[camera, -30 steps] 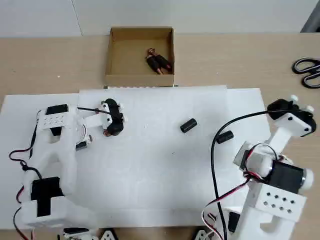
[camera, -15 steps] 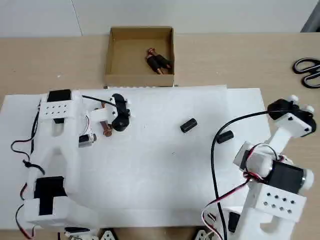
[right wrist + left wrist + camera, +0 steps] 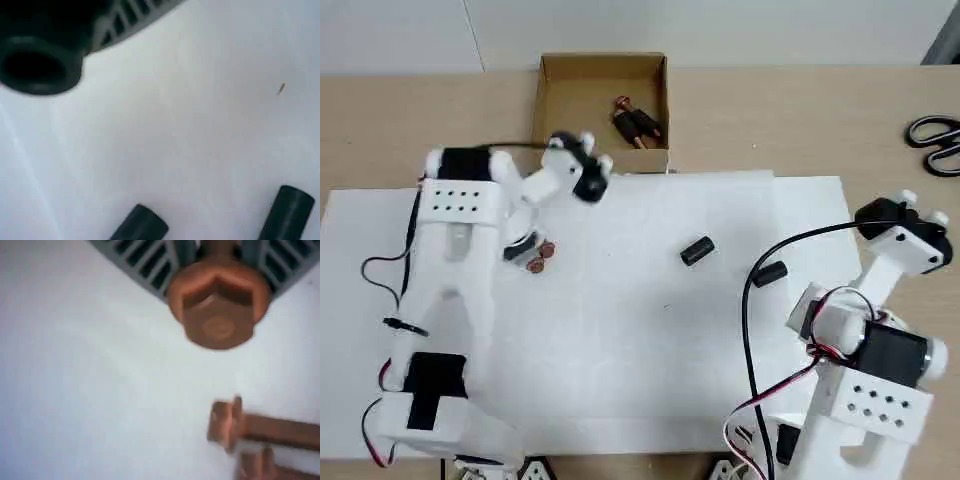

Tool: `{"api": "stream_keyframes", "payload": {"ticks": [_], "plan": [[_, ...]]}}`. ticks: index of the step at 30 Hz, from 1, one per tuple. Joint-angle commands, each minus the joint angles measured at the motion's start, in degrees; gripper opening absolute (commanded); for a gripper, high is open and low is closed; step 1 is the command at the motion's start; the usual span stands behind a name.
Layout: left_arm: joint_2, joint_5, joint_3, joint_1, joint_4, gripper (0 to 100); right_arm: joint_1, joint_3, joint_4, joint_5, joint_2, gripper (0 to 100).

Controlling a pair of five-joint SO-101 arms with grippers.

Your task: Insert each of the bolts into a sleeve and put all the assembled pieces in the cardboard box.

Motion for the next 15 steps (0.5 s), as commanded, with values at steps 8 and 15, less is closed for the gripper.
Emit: {"api": "stream_keyframes", "payload": {"ticks": [8,15], "plan": [[-3.16,39.03,-6.20,7.91,1.85,0,0.04,-0.26,-0.40,5.89,-1.01,0.3],[-11.16,45.98,-7.08,9.67,1.76,0,-0.04,-1.05,-1.71,11.60,-1.01,0.3]]}}
